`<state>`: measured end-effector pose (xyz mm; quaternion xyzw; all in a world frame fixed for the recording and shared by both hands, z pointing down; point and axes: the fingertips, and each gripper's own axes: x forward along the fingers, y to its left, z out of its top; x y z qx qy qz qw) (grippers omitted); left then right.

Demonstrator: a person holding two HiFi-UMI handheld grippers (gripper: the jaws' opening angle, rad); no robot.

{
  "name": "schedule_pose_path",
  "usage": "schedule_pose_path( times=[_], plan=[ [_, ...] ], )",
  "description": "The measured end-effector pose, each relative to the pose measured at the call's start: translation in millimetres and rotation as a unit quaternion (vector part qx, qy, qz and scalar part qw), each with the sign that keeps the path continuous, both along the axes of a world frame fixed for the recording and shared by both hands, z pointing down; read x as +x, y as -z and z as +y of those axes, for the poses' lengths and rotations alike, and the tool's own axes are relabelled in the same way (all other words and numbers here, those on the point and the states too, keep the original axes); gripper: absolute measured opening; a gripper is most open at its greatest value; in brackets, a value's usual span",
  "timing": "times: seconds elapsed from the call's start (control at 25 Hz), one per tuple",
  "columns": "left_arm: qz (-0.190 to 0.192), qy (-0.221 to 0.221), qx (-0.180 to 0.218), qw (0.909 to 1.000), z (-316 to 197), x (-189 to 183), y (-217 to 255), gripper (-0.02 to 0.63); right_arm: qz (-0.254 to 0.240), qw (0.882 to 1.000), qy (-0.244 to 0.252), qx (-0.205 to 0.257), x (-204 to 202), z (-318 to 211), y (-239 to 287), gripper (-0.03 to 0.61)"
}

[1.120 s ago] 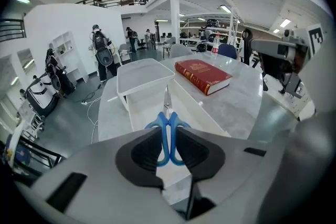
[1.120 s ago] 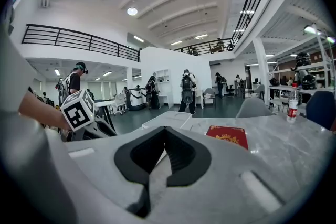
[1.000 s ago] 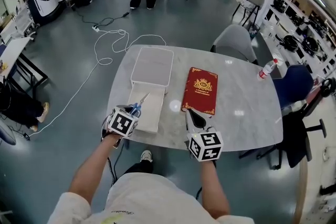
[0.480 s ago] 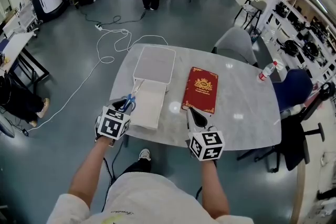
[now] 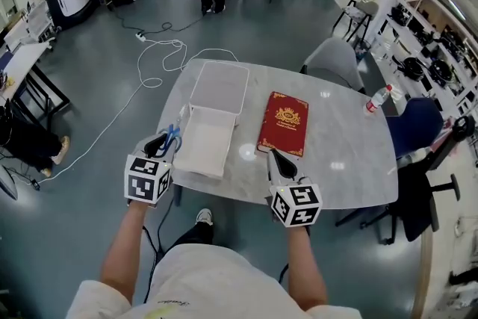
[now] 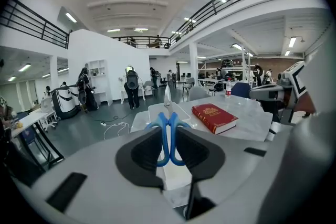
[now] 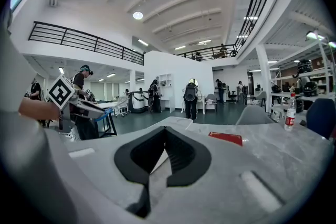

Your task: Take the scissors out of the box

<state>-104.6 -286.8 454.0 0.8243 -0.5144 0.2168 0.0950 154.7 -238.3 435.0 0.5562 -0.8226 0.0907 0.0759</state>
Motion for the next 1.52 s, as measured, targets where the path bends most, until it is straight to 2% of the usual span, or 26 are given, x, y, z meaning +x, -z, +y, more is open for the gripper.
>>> schedule_pose_path(
  times=[0.36, 0.64, 1.52],
  plan=[
    [0.044, 0.035, 0.047, 0.9973, 22, -15, 18, 0.081, 0.002, 1.0, 0.004, 0.008, -3, 13, 4, 0.005],
    [0.08, 0.052, 0.061, 0.9936, 37, -24, 27, 0.081, 0.006, 1.0, 0.001, 0.008, 1, 22, 4, 0.005],
    [0.08, 0.044, 0.06, 0.994, 49, -24, 27, 0.081, 0.011, 1.0, -0.002, 0.014, -2, 37, 8, 0.005]
  ],
)
